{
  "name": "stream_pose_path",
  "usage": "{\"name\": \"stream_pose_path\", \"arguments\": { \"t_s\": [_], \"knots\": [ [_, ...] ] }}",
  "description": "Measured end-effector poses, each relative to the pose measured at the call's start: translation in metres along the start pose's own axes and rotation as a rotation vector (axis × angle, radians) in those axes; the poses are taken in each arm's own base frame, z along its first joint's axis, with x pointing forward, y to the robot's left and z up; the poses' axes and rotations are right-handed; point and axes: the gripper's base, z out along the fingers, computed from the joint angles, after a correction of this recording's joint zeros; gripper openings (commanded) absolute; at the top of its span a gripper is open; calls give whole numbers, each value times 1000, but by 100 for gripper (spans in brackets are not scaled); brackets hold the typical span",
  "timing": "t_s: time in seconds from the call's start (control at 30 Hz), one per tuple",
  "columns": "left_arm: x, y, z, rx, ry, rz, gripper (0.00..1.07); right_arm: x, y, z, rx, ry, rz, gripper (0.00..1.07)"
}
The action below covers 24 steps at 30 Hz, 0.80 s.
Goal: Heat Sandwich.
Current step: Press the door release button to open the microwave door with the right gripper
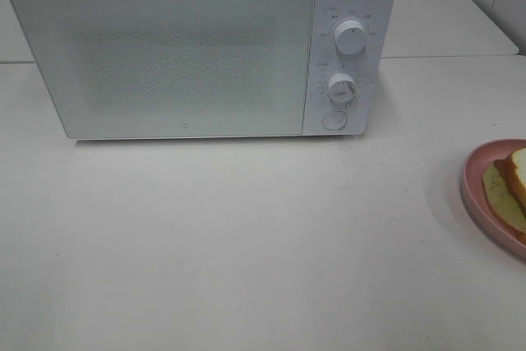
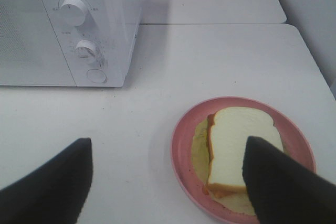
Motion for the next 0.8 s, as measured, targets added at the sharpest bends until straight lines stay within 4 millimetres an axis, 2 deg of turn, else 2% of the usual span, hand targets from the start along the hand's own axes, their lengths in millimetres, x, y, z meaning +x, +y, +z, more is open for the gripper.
{"name": "stream_pose_path", "arguments": {
  "t_s": [0.37, 0.6, 0.8],
  "knots": [
    [0, 0, 0, 0, 0, 0, 98, -7, 0, 34, 0, -6, 0, 76],
    [0, 0, 0, 0, 0, 0, 98, -9, 0, 66, -2, -43, 0, 76],
    [0, 0, 0, 0, 0, 0, 98, -13, 0, 84, -3, -77, 0, 76]
  ]
}}
